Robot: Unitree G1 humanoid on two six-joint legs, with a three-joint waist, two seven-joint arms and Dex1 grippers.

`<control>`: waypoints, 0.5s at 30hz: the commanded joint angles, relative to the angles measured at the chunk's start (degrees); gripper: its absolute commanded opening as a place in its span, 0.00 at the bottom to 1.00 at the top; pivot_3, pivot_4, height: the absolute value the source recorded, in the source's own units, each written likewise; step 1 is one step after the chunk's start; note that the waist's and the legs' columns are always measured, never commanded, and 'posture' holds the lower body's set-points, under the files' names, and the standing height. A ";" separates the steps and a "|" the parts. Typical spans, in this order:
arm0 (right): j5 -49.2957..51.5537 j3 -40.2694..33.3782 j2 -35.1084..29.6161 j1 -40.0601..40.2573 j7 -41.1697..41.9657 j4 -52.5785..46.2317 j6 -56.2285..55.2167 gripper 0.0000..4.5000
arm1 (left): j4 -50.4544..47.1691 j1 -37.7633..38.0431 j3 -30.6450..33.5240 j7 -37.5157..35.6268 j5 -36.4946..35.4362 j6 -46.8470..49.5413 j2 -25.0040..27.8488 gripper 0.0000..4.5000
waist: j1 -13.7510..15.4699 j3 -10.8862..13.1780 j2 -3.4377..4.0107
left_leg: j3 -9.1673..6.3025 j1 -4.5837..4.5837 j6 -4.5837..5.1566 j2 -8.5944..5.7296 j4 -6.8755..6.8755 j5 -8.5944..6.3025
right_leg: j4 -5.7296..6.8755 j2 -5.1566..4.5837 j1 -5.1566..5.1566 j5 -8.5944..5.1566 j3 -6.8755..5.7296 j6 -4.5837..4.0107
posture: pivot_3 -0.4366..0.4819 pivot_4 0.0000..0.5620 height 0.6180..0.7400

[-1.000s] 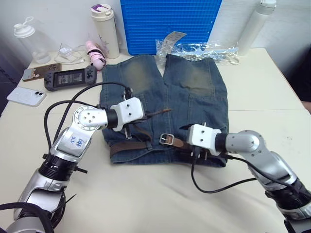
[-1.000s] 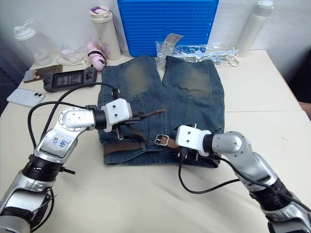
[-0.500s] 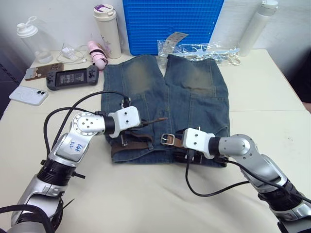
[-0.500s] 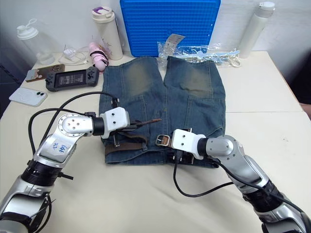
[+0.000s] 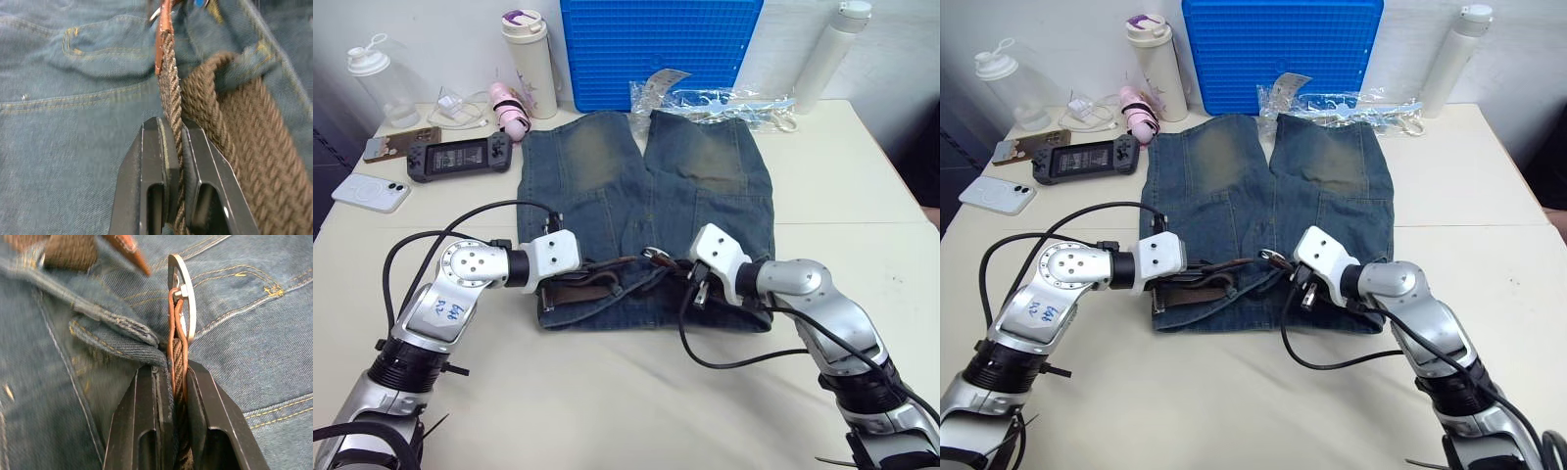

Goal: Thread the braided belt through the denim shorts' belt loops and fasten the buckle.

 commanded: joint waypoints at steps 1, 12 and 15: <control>2.85 -2.11 0.55 -1.43 -0.87 -3.74 1.81 0.02 | -2.60 -1.34 1.07 1.33 -0.92 2.23 -1.70 0.00 | 0.00 0.00 0.00 | 0.00 0.00 0.00 0.00 0.00 0.00 | 0.01 0.00 -0.01 0.00 0.00 0.00 | 0.48 0.27 0.61; 4.75 -1.05 -0.60 -0.96 -1.46 -5.35 1.83 0.02 | -2.59 -3.53 2.12 5.92 0.60 5.18 -4.64 0.00 | -0.01 0.00 0.00 | 0.02 0.00 0.00 -0.01 0.00 0.00 | 0.04 0.00 -0.03 0.00 0.01 0.00 | 0.48 0.27 0.61; 4.75 -0.43 -0.65 -1.08 -1.18 -5.67 1.41 0.02 | -2.68 -3.83 1.48 6.15 0.69 5.89 -5.24 0.00 | -0.01 0.00 0.00 | 0.02 0.01 0.00 -0.01 -0.01 0.00 | 0.04 0.00 -0.03 0.00 0.01 0.00 | 0.48 0.27 0.61</control>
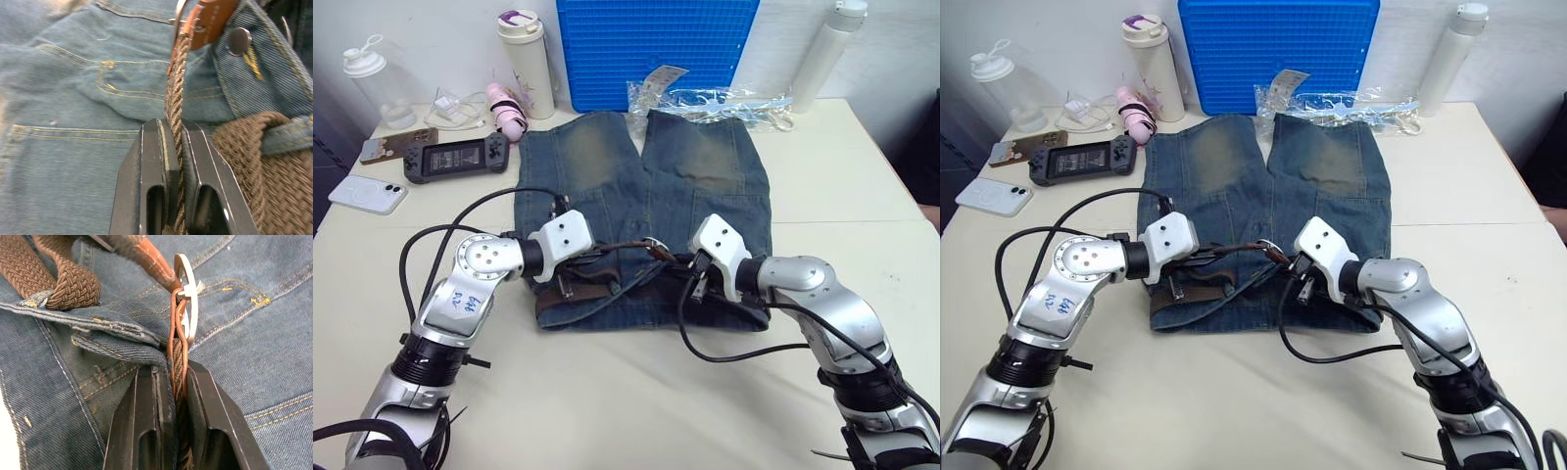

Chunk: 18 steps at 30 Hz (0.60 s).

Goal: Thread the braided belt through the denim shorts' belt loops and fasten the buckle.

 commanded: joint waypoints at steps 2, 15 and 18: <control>1.69 0.39 -0.15 -0.67 0.43 -3.53 -1.35 0.02 | -2.55 -0.80 -0.24 0.80 -0.21 1.40 -1.42 0.00 | 0.00 0.00 0.00 | 0.00 0.00 0.00 0.00 0.00 0.00 | 0.00 0.00 0.00 0.00 0.00 0.00 | 0.48 0.27 0.61; -7.00 8.74 -7.34 -1.32 3.05 -3.42 -12.23 0.02 | -8.49 -0.63 -5.16 1.16 -1.41 10.63 -7.48 0.00 | 0.01 0.00 -0.01 | 0.01 0.00 0.00 0.00 0.02 0.00 | 0.00 0.00 0.00 0.00 0.02 0.00 | 0.48 0.27 0.61; -8.89 10.02 -8.34 -1.01 3.52 -2.90 -15.35 0.02 | -8.00 -1.52 -5.57 2.09 -1.07 11.11 -9.15 0.00 | 0.02 -0.01 -0.02 | 0.01 0.00 0.00 -0.01 0.04 0.00 | 0.00 0.00 0.00 0.00 0.02 0.00 | 0.48 0.27 0.61</control>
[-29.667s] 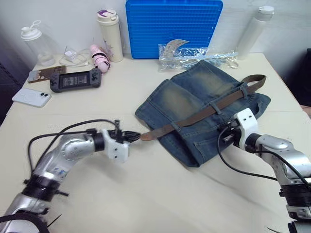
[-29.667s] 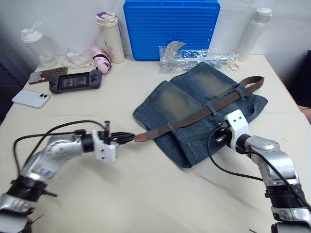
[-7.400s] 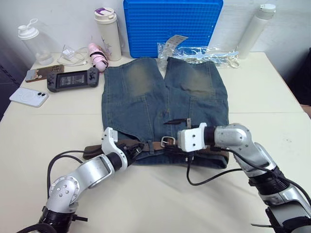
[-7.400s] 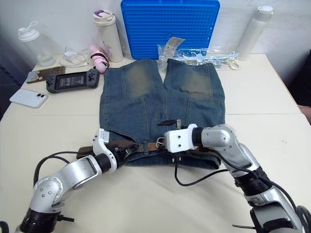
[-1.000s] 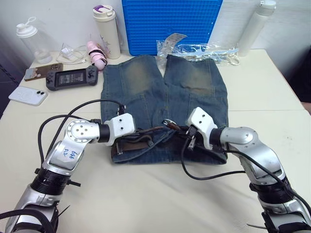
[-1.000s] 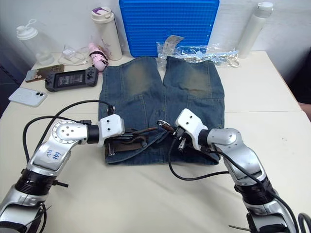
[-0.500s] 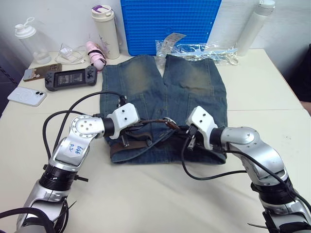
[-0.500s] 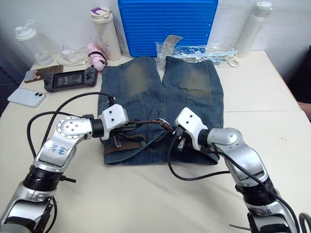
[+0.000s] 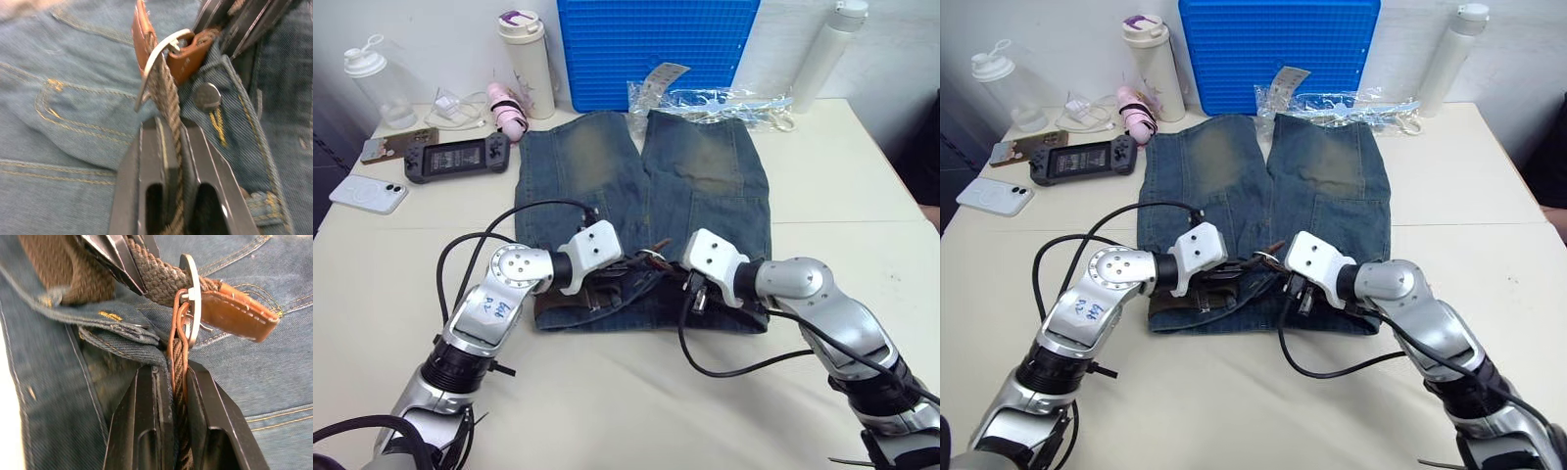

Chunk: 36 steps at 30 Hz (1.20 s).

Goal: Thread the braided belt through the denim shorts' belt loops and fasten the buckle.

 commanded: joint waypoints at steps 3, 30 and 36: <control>-0.77 -0.42 -0.13 0.74 1.52 -1.39 -5.53 0.14 | -2.34 -2.39 -1.59 0.97 -0.55 0.11 -2.64 0.00 | 0.03 -0.01 -0.01 | 0.00 0.00 0.00 0.00 0.01 0.00 | 0.00 0.00 0.00 0.00 0.00 0.00 | 0.48 0.27 0.61; -7.18 -5.84 -5.77 -10.25 14.47 22.56 -40.73 0.70 | -0.53 -4.94 -2.38 1.76 0.49 -1.57 -3.99 0.00 | 0.16 -0.01 -0.01 | 0.00 -0.05 0.05 0.00 0.15 -0.03 | 0.00 -0.02 0.05 0.00 -0.02 0.00 | 0.48 0.27 0.61; -6.54 -6.30 -5.64 -9.40 15.30 23.49 -43.72 0.16 | -0.30 -5.18 -1.33 3.58 -0.01 -0.81 -5.19 0.00 | 0.06 -0.01 -0.01 | -0.01 -0.05 0.05 0.02 0.15 -0.03 | 0.00 -0.01 0.05 0.00 -0.03 0.00 | 0.48 0.27 0.61</control>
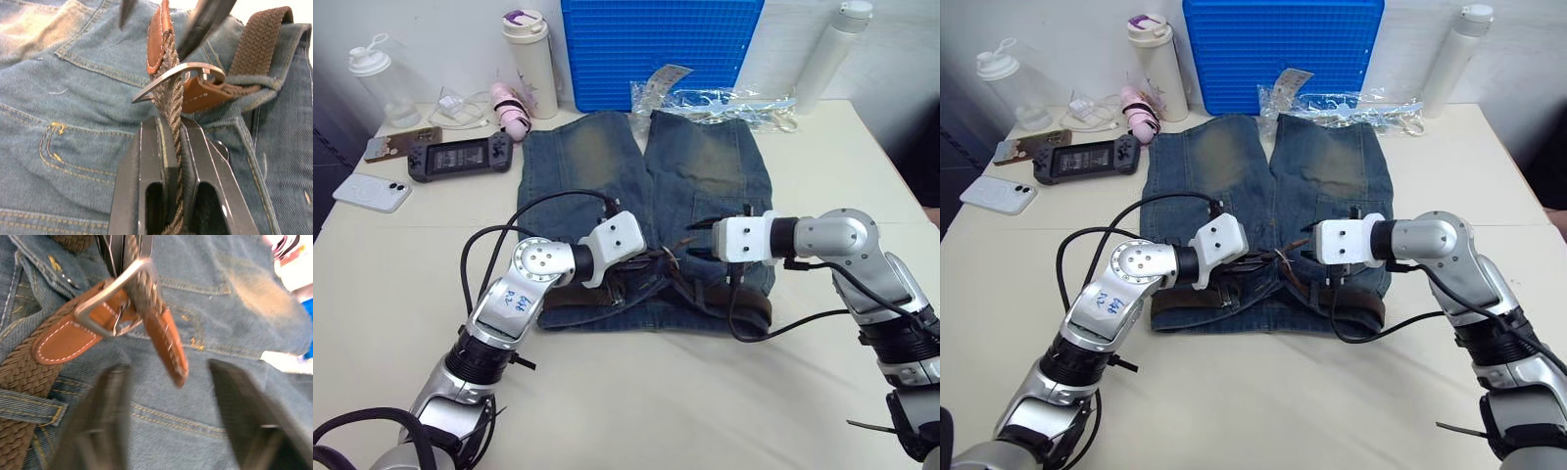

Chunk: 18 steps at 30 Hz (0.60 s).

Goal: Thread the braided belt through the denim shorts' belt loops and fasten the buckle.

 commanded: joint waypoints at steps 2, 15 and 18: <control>0.74 -1.69 -0.25 0.47 0.58 -0.65 -2.78 0.00 | -1.39 -1.91 2.89 1.58 -2.62 1.38 -2.33 0.27 | 0.11 0.00 0.00 | 0.00 -0.01 0.00 0.00 0.01 0.00 | 0.00 0.00 0.00 0.00 0.00 0.00 | 0.48 0.27 0.61; 2.75 -10.81 -13.29 1.74 4.37 14.75 -17.62 0.00 | -3.35 -3.87 10.14 -3.98 -10.57 1.93 3.78 0.99 | -0.06 0.00 0.00 | 0.01 0.00 0.00 0.00 0.02 0.00 | 0.00 -0.02 0.02 0.00 0.00 0.00 | 0.48 0.27 0.61; 3.11 -11.15 -13.76 -1.17 5.26 16.62 -18.61 0.00 | -2.60 -5.48 9.06 -3.26 -10.78 2.41 2.25 0.99 | -0.07 0.00 0.00 | 0.03 0.00 0.00 0.00 0.03 0.00 | 0.00 -0.01 0.03 0.00 0.00 0.00 | 0.48 0.27 0.61</control>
